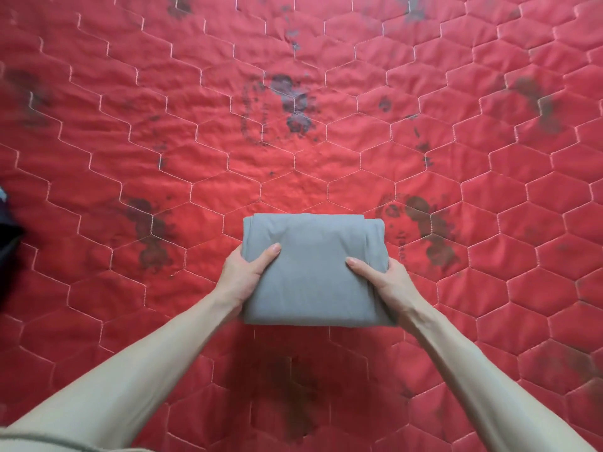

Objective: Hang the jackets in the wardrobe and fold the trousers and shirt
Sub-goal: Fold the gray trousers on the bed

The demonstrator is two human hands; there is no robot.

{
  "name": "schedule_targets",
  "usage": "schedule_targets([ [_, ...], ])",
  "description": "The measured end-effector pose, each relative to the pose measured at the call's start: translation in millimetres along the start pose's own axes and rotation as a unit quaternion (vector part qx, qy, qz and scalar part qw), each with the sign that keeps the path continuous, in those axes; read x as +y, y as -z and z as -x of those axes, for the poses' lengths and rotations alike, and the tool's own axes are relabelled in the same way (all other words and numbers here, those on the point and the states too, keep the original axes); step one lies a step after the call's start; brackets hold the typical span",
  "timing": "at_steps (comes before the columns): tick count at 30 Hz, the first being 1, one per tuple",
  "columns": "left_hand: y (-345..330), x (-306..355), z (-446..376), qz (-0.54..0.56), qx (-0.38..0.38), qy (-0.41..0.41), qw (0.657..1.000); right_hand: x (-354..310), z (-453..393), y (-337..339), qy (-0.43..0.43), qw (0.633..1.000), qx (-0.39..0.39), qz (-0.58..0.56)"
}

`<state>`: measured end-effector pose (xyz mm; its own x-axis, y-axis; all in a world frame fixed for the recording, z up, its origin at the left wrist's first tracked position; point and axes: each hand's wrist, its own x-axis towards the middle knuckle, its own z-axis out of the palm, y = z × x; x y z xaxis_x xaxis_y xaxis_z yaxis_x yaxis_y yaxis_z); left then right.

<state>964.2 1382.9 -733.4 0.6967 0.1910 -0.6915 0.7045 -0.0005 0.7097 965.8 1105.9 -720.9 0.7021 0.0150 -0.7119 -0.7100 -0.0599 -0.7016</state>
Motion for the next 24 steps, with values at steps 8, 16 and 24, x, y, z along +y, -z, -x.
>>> schedule_targets([
  [8, 46, 125, 140, 0.113, -0.061, -0.023, 0.991, -114, 140, -12, 0.089, 0.995, -0.035, -0.003],
  [16, 66, 231, 322, 0.215, -0.072, -0.067, 0.972, -238, 288, -2, 0.153, 0.987, -0.037, 0.010],
  [24, 98, 261, 456, 0.312, -0.045, -0.101, 0.944, -308, 384, -16, 0.217, 0.968, -0.114, 0.053],
])
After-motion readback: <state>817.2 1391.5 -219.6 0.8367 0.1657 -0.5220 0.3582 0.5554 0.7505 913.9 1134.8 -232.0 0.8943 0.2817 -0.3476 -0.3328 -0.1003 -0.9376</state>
